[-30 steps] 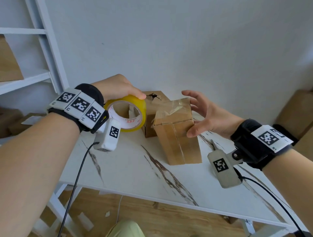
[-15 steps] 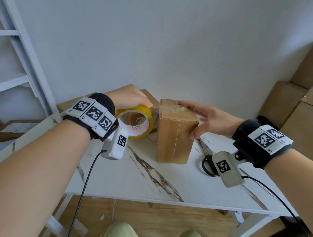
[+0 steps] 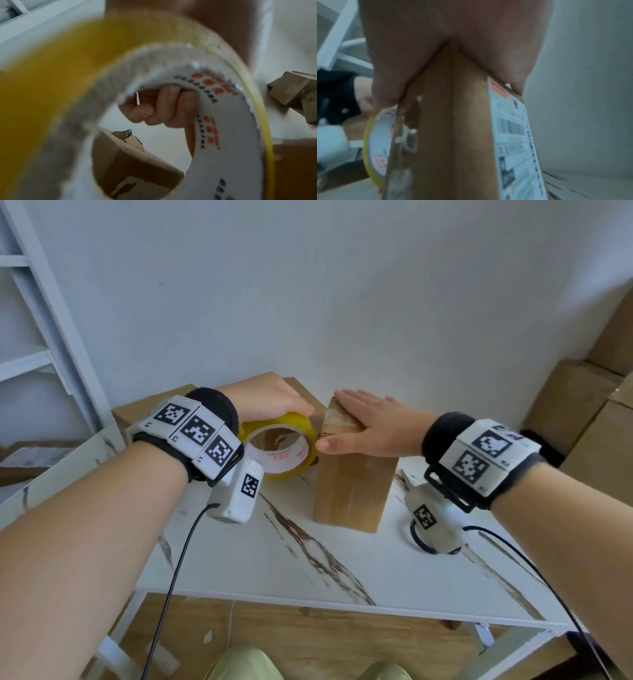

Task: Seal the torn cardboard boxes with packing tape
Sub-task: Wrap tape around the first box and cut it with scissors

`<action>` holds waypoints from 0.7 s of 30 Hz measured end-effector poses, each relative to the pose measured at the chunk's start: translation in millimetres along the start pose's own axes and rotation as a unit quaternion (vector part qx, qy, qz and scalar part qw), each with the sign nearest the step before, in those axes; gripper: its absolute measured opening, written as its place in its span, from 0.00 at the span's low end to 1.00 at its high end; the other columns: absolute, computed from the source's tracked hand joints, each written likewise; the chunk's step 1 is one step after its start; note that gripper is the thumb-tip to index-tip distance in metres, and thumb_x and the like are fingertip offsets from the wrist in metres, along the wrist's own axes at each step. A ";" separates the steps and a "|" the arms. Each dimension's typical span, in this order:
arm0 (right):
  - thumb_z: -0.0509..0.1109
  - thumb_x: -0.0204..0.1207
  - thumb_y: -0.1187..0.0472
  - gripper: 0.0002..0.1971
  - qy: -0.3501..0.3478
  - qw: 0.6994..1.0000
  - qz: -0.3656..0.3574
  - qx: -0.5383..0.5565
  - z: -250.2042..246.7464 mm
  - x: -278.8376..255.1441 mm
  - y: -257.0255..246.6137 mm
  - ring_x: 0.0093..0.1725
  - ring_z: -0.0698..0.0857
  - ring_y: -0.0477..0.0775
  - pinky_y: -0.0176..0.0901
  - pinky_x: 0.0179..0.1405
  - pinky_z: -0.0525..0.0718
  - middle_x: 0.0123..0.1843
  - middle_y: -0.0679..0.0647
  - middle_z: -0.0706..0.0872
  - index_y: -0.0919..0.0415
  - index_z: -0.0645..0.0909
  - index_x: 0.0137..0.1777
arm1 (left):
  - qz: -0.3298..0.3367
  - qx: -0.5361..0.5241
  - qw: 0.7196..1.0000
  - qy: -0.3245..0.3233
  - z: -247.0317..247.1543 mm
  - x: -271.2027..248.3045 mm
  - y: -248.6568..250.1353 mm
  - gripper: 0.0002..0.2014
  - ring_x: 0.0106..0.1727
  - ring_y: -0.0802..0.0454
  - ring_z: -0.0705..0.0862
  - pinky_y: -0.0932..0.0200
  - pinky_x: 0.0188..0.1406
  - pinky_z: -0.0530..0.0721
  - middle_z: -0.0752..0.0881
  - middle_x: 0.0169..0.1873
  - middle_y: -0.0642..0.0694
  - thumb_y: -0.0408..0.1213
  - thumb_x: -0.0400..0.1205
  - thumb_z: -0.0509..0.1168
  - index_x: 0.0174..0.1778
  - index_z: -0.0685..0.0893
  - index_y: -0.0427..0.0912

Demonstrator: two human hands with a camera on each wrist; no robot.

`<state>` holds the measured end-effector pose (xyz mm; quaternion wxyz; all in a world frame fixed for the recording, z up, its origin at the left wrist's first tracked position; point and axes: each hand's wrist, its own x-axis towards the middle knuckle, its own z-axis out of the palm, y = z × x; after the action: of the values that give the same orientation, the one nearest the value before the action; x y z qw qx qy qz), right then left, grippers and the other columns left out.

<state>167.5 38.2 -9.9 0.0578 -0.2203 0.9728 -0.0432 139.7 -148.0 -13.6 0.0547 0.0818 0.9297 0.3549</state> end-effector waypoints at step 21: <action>0.82 0.60 0.53 0.41 0.031 0.986 0.014 0.162 -5.5 -8.5 4.1 0.49 0.78 0.40 0.33 0.43 0.76 0.53 0.40 0.76 0.42 0.64 0.72 | -0.004 -0.171 0.979 -0.109 -2.7 -12.5 -10.7 0.23 0.38 0.49 0.88 0.56 0.45 0.86 0.90 0.36 0.46 0.61 0.71 0.64 0.42 0.86 0.43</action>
<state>172.7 46.0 -4.1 0.0627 -0.1931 0.9572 -0.2063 150.3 -160.0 -18.3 0.1704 0.1053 0.8442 0.4972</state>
